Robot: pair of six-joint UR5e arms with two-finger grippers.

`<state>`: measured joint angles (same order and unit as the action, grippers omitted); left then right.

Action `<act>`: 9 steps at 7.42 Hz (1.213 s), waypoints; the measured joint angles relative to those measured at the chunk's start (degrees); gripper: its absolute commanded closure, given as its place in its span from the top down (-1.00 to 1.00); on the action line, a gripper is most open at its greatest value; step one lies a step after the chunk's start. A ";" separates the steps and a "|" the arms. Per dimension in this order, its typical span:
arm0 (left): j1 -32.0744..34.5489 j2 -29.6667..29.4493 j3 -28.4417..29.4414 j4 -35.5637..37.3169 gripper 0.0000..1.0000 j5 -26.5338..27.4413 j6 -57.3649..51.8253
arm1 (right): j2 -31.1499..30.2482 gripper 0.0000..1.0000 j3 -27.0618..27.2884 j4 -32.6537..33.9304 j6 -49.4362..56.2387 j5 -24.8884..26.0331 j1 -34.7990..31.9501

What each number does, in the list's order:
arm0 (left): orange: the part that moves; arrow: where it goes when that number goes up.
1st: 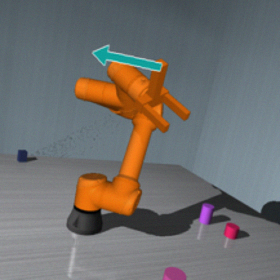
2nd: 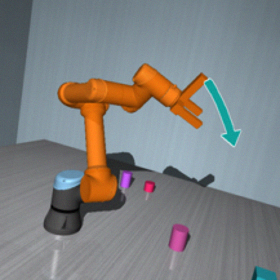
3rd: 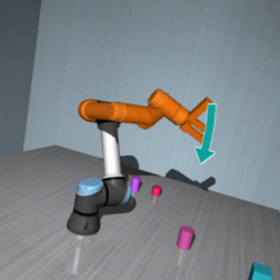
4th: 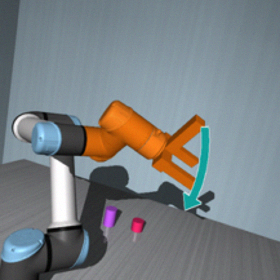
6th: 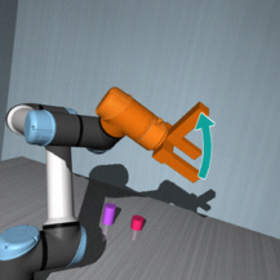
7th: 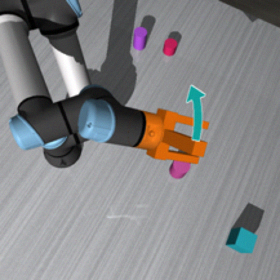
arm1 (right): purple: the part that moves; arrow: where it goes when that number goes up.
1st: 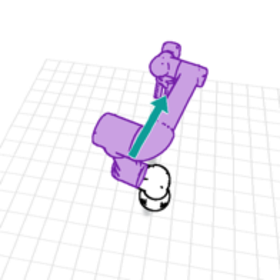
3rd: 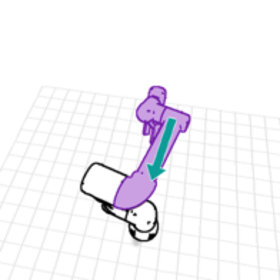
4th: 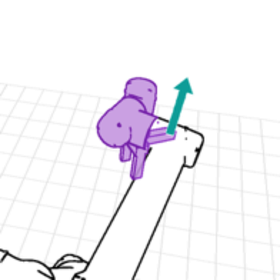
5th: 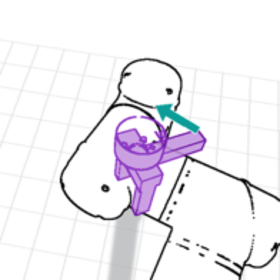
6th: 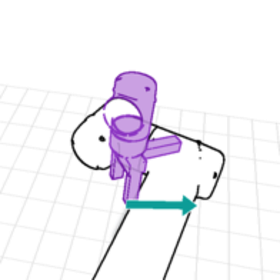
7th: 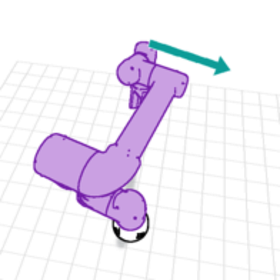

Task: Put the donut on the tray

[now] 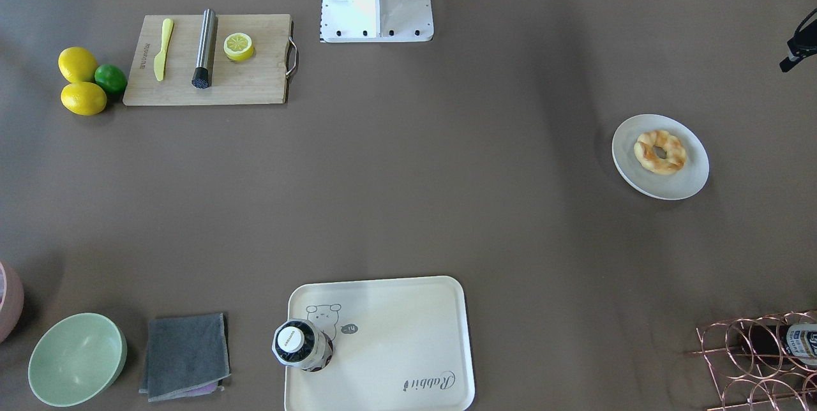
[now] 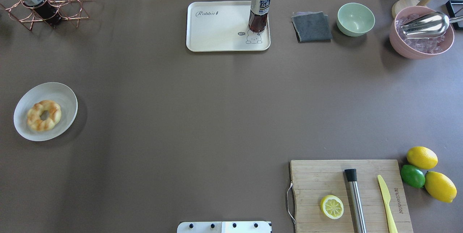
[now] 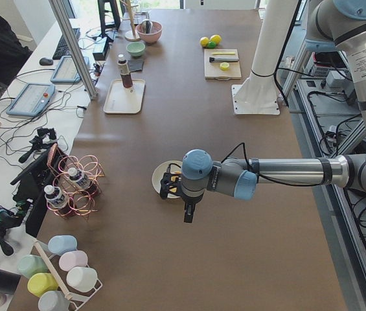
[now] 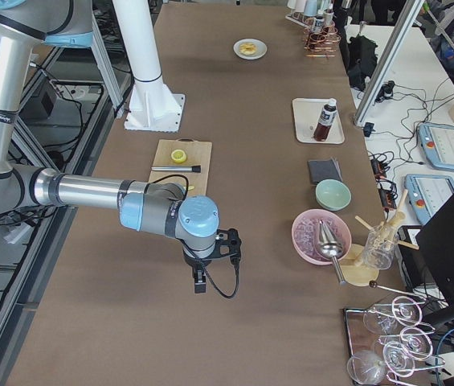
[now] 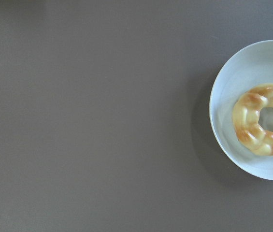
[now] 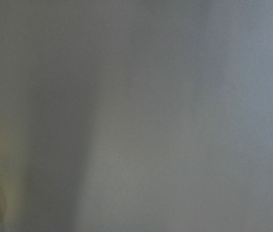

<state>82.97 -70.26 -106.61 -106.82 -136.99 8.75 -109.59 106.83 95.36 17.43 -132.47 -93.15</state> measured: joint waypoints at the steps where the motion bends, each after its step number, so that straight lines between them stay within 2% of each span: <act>1: 0.00 -0.01 -0.04 -0.11 0.96 0.03 -0.03 | -0.01 0.99 0.01 0.00 0.04 0.04 0.00; 3: 0.03 0.42 -0.03 -1.58 0.96 -0.03 -0.11 | 0.01 0.99 -0.06 -0.03 0.12 0.26 0.02; 6: 0.20 1.38 0.17 -3.42 0.96 -4.43 1.32 | 0.00 0.99 -0.12 -0.03 0.15 0.28 0.06; 9: 2.73 1.47 0.23 -3.87 0.96 -5.41 3.80 | 0.02 0.99 -0.38 -0.04 0.15 0.32 0.08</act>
<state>85.70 -68.79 -106.37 -110.69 -142.39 12.55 -109.57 106.45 95.32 17.58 -132.14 -93.08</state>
